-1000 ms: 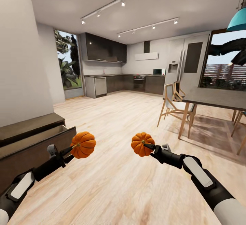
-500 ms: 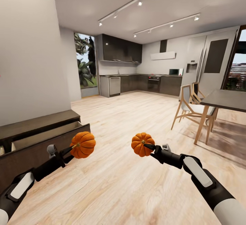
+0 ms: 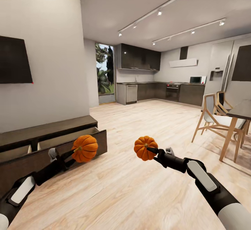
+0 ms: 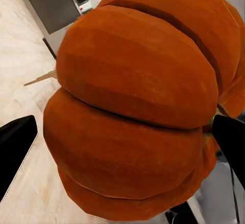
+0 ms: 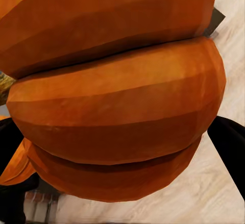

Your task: Place each of the two pumpkins and all three candles from the living room inside a cabinet in the living room (use any cabinet), then make sure every cabinet is closed, and position the cauldron so it is next to a table in the living room.

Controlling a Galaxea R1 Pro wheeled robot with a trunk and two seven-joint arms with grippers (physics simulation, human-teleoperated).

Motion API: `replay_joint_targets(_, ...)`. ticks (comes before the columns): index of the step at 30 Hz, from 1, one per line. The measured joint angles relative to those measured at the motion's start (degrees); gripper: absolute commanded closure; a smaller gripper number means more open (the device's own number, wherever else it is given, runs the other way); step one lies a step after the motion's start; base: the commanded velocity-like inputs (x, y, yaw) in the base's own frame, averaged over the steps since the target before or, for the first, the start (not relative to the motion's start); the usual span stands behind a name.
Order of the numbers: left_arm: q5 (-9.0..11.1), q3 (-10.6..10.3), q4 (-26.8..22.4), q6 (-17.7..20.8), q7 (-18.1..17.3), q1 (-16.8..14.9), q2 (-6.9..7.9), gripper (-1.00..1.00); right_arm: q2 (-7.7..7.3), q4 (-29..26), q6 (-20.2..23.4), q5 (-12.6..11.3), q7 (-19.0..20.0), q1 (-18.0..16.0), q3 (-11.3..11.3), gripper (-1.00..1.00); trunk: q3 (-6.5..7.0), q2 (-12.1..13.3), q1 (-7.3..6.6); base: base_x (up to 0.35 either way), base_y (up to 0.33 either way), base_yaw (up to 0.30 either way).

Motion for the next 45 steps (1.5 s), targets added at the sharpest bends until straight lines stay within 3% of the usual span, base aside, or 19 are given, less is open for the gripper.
replay_joint_targets(27,0.3,0.1,0.0,0.2,0.0,0.0,-0.01,1.0,0.09,2.5,0.4,-0.3,-0.7,0.0,-0.3,1.0,4.73,0.4,-0.7,0.0,0.0,0.23)
replay_joint_targets(45,0.2,-0.1,0.0,0.1,0.2,0.0,-0.1,1.0,0.06,2.4,0.4,-0.2,-0.6,-0.1,-0.4,1.0,6.63,7.5,-4.6,0.0,0.0,0.171)
